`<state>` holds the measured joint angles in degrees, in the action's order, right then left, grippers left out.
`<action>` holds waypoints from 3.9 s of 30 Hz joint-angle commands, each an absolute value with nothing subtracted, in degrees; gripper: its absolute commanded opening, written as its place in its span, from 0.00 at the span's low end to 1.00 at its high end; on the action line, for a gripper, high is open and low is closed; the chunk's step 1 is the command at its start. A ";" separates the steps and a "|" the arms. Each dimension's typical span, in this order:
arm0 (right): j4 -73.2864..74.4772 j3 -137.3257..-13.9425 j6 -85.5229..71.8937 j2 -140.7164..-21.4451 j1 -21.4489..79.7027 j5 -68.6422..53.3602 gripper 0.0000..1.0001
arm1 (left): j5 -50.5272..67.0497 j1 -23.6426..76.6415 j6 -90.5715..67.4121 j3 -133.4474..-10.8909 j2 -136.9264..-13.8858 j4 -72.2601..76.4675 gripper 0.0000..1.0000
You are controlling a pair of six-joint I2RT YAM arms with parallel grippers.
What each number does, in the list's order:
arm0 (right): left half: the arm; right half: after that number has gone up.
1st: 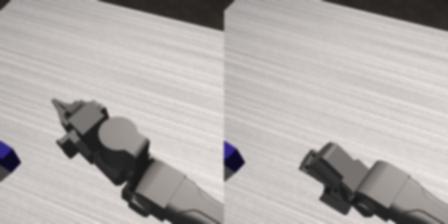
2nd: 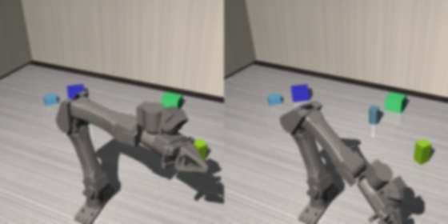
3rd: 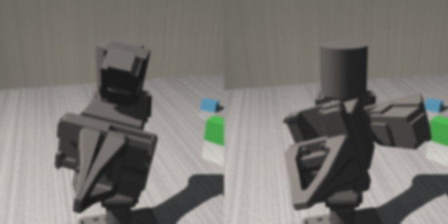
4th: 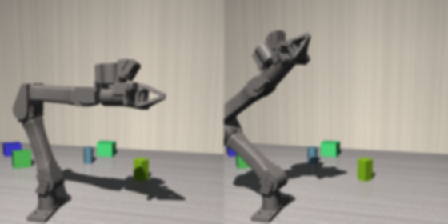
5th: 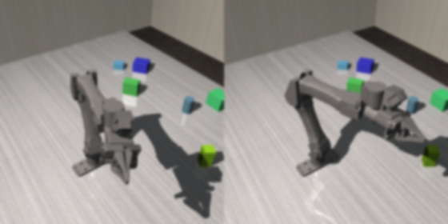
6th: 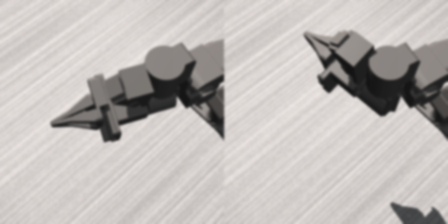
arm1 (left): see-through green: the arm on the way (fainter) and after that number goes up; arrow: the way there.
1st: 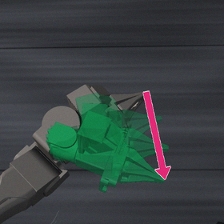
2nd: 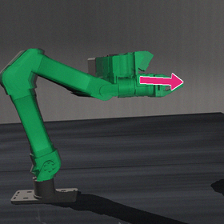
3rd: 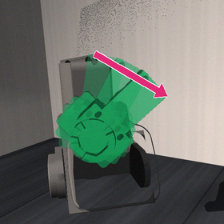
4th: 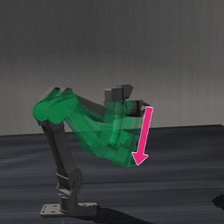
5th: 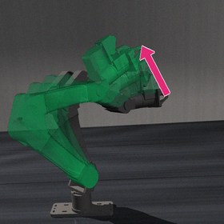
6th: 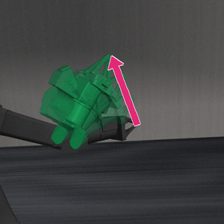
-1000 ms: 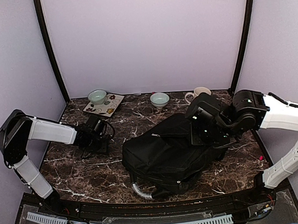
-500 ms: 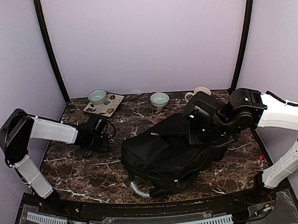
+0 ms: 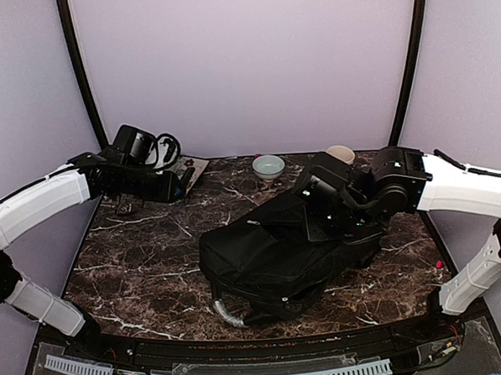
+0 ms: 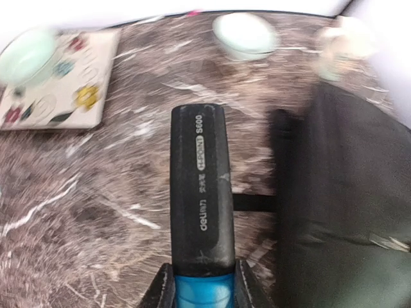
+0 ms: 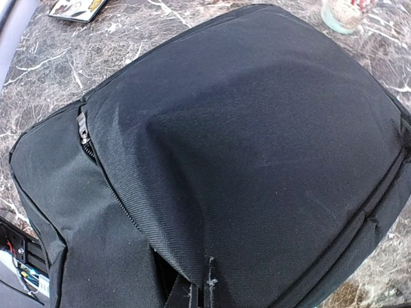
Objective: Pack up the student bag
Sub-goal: Pick up the pen at the center of the board, then place the pen in the upper front pocket of the bag, then pass from the right arm to the left
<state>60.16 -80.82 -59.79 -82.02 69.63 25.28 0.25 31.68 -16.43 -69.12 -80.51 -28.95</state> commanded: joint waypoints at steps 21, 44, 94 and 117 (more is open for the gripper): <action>51.20 -92.32 -49.86 -89.07 67.67 23.03 0.00 | 24.55 47.42 -0.84 -84.73 -82.34 -52.93 0.00; 50.90 -94.37 -48.03 -89.90 69.22 20.11 0.00 | 19.05 49.39 -5.45 -105.52 -107.05 -56.88 0.00; 46.39 -89.83 -46.98 -84.99 69.97 15.61 0.00 | 22.94 43.06 -16.05 -119.48 -101.76 -54.91 0.98; 40.08 -85.26 -43.23 -82.57 69.88 14.04 0.00 | 39.58 29.60 -12.28 -86.57 -88.22 -48.13 0.98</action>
